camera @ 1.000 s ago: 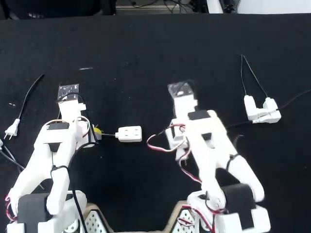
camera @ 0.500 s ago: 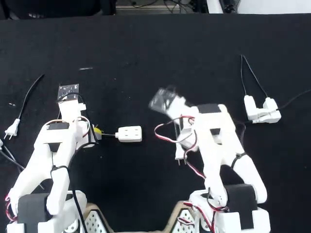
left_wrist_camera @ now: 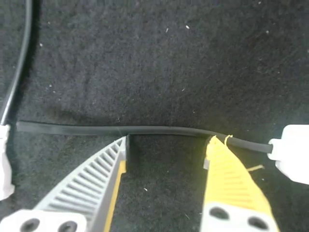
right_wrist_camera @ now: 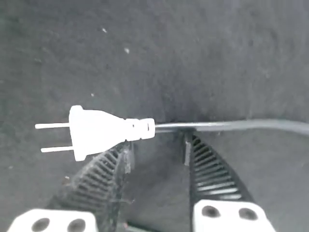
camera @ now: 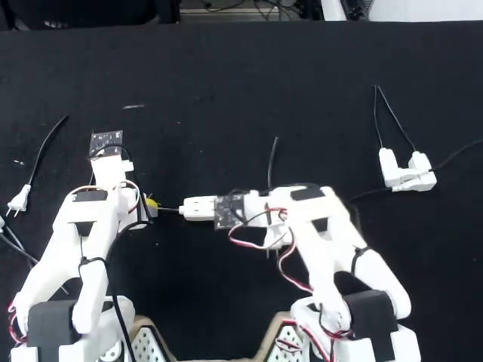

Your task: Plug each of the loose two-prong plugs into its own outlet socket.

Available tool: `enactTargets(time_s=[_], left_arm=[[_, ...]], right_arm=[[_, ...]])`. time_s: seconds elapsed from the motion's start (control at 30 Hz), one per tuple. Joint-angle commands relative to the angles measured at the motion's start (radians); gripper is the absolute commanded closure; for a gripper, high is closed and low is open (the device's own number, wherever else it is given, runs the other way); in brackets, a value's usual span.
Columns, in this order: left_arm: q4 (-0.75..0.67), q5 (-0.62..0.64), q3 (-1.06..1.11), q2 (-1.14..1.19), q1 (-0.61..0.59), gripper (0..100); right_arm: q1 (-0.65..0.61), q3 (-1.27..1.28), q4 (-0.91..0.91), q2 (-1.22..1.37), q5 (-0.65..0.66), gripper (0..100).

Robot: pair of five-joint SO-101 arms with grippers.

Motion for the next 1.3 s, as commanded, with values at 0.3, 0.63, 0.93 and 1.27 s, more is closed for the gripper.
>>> enactTargets(time_s=[0.3,0.63,0.93,1.27], left_arm=[[-0.015,0.003,-0.015,-0.028,-0.01,74],[-0.015,0.003,-0.015,-0.028,-0.01,74],[-0.015,0.003,-0.015,-0.028,-0.01,74],[-0.02,0.003,-0.016,-0.028,-0.01,74]], right_arm=[[-0.063,0.008,-0.011,-0.15,0.121,83.7],[-0.147,0.113,0.204,-0.438,0.298,83.7],[-0.129,0.137,0.206,-0.535,0.456,83.7],[-0.005,0.257,-0.015,-0.533,0.572,83.7]])
